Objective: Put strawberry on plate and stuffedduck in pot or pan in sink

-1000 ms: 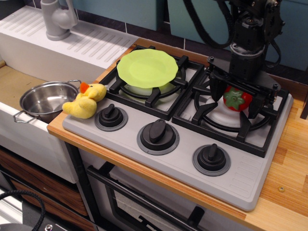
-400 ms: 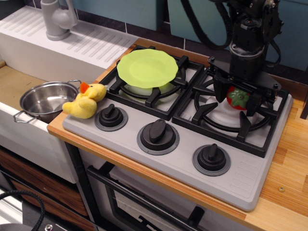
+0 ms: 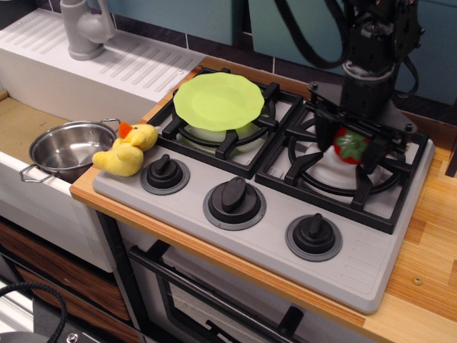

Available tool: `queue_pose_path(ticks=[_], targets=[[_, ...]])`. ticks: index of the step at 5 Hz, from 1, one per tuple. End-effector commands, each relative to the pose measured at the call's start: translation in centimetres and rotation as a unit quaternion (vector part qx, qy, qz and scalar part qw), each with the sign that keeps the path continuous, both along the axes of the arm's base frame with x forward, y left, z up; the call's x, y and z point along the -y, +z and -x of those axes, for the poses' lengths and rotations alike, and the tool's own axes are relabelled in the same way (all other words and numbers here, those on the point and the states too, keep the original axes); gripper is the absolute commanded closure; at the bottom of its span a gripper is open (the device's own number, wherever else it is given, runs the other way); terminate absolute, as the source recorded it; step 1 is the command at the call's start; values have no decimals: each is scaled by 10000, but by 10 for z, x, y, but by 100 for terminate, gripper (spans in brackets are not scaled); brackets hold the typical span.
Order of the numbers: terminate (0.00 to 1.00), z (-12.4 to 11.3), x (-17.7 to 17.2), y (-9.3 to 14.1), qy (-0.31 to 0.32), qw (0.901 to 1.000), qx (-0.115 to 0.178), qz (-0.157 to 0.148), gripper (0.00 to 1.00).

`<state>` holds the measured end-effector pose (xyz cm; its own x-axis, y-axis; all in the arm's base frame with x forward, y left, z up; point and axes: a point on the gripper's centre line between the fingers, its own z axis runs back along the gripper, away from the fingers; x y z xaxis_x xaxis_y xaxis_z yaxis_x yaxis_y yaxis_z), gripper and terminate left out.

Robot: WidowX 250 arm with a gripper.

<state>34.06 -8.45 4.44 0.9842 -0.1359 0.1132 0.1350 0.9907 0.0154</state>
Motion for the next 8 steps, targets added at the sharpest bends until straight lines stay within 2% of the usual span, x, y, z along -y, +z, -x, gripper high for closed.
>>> queue_pose_path(ticks=[1, 3, 4, 5, 8], targets=[[0, -2, 10, 59, 157, 9997, 212, 22, 100], [0, -3, 4, 74, 89, 9999, 52, 3, 100], [0, -12, -12, 76, -80, 10000, 2, 46, 100], [0, -20, -33, 67, -233, 9997, 82, 90, 100], [0, -22, -90, 46, -449, 9986, 214, 199, 100]])
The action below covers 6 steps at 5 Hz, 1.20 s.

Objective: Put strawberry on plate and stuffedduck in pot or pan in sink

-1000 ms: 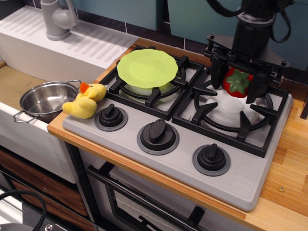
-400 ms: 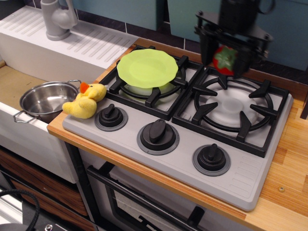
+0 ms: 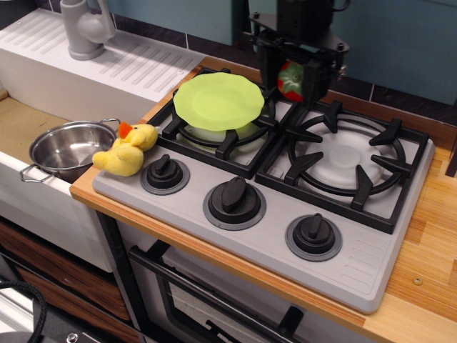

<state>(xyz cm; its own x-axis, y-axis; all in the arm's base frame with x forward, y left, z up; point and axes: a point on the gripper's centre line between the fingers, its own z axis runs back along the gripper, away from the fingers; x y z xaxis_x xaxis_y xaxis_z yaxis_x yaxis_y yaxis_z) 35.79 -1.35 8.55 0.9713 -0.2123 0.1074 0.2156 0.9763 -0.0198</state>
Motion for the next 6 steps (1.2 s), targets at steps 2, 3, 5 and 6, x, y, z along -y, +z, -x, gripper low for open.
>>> queue_pose_path(ticks=[2, 3, 5, 6], targets=[[0, 5, -53, 5, -91, 9992, 378, -40, 100], [0, 6, -64, 6, -110, 9990, 431, -68, 100], [0, -5, -84, -9, -341, 9979, 557, 28, 100], [0, -6, -84, -16, -379, 9974, 608, 51, 100]])
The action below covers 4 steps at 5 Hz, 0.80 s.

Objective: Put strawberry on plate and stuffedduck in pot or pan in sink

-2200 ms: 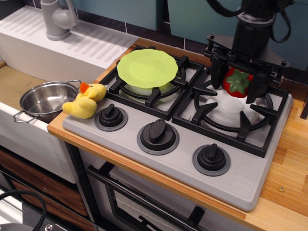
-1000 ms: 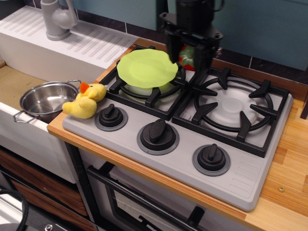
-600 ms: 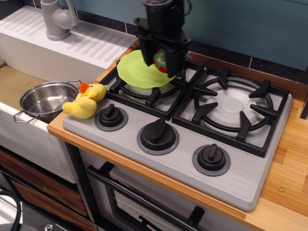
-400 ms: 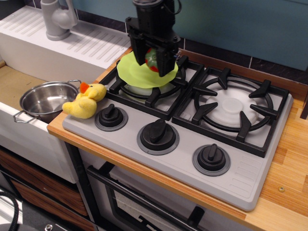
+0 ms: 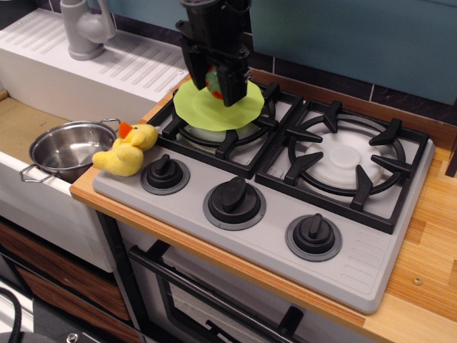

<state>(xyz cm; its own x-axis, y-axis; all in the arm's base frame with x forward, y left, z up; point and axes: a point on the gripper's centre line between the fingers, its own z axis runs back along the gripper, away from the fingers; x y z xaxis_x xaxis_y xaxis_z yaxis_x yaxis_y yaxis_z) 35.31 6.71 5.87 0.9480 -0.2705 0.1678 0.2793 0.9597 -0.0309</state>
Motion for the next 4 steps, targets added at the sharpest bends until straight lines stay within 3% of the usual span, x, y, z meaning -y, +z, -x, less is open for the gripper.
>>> queue_pose_path(ticks=[1, 4], targets=[[0, -9, 0, 9, -21, 9994, 335, -87, 0], [0, -2, 18, 35, 188, 9996, 71, -196, 0]])
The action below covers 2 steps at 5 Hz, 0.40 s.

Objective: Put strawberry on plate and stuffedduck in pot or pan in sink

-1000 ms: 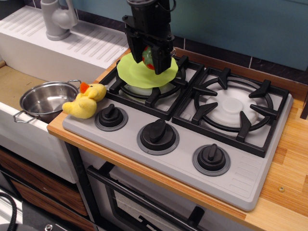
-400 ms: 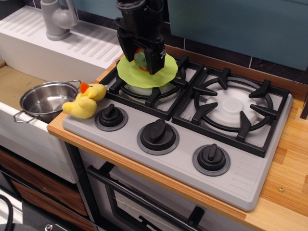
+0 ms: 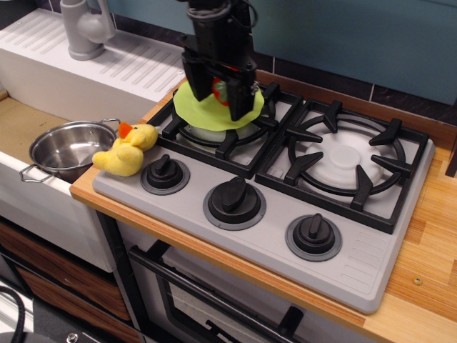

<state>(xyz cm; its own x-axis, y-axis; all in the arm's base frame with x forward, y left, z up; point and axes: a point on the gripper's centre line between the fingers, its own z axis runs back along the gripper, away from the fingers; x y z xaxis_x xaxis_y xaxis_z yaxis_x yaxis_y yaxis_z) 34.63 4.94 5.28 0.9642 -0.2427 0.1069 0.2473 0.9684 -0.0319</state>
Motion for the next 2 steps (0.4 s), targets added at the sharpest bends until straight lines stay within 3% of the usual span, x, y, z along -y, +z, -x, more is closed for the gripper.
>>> queue_pose_path(ticks=[1, 2], targets=[[0, -6, 6, 55, -17, 9997, 203, -118, 0], [0, -7, 14, 74, -12, 9999, 23, -162, 0]])
